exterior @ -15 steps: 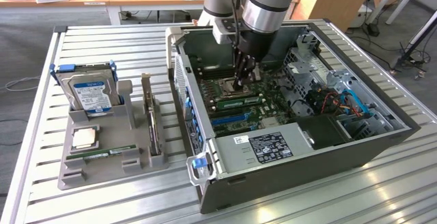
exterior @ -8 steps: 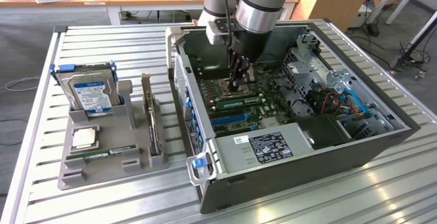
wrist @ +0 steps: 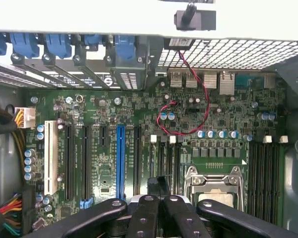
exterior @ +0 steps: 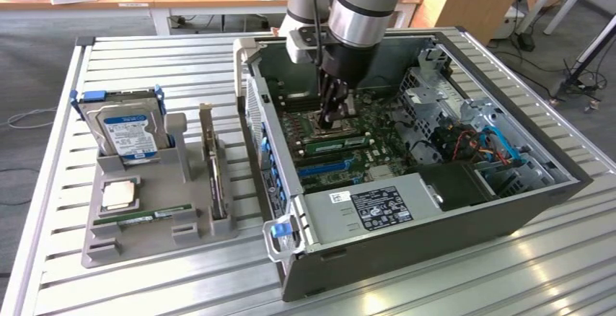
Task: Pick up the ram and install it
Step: 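Press down the ram until it locks into place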
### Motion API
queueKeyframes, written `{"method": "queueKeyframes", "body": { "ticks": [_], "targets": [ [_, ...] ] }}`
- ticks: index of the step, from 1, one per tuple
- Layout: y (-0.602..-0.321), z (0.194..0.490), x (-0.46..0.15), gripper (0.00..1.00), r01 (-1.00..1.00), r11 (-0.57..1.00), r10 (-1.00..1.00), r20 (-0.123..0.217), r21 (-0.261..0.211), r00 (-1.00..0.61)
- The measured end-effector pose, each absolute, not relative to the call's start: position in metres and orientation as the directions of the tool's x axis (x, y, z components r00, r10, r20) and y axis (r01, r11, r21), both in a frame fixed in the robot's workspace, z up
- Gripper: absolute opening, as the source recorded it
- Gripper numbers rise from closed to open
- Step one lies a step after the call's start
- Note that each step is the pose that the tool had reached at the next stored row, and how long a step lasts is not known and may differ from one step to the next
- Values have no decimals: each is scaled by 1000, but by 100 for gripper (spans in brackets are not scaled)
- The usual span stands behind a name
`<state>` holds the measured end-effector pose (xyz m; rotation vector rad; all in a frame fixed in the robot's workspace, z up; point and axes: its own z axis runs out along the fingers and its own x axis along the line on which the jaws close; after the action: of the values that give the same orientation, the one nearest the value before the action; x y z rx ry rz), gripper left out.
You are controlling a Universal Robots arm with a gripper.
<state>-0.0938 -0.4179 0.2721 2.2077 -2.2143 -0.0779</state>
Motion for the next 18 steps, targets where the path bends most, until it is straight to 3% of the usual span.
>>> {"method": "queueKeyframes", "body": {
  "ticks": [18],
  "targets": [
    [-418,262,-95,11,-999,2,-1000,-26,45,-3]
  ]
}}
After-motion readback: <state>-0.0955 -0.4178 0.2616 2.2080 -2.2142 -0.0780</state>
